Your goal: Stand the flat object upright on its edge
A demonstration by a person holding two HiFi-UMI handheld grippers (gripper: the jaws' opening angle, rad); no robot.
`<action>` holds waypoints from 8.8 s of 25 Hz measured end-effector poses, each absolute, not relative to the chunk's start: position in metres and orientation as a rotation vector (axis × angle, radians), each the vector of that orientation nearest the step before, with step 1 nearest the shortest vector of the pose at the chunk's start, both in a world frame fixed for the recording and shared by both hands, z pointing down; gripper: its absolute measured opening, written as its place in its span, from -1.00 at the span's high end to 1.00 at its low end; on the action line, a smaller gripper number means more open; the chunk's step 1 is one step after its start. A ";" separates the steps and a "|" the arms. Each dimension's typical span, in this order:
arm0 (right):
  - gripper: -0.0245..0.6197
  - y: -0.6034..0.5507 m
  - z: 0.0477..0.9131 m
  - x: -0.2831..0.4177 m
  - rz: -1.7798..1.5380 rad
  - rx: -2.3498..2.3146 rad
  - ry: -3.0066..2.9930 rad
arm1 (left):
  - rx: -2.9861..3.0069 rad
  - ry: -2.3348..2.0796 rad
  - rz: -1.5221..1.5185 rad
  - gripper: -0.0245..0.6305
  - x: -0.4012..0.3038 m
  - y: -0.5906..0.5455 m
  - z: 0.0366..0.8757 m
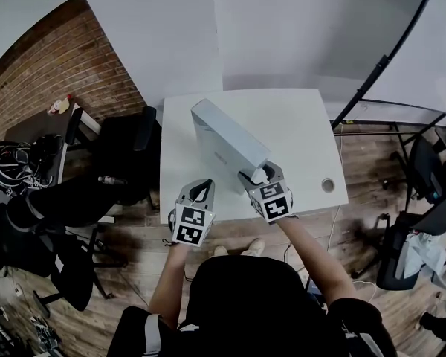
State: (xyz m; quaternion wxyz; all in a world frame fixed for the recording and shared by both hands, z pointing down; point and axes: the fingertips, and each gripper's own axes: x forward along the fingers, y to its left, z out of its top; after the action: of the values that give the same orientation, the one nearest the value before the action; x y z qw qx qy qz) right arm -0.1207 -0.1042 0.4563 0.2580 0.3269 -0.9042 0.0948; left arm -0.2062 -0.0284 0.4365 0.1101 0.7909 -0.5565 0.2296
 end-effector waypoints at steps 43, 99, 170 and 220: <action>0.02 -0.151 0.448 -0.047 0.262 0.976 -2.462 | 2.359 -1.593 0.720 0.89 -0.117 -0.079 0.439; 0.02 -0.345 0.445 -0.002 0.341 1.496 -2.250 | 2.658 -1.174 0.662 0.89 -0.081 -0.307 0.465; 0.02 -0.395 0.441 0.023 0.274 1.704 -2.139 | 2.700 -1.066 0.602 0.89 -0.056 -0.367 0.483; 0.01 -0.336 0.399 0.035 0.347 1.658 -2.278 | 2.731 -1.220 0.575 0.89 -0.063 -0.321 0.415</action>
State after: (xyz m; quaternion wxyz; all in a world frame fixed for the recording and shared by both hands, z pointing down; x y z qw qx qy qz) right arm 0.0354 -0.3359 0.3988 0.1507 0.5773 -0.7933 0.1208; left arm -0.0633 -0.3211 0.4153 0.0480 0.8956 -0.4002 0.1884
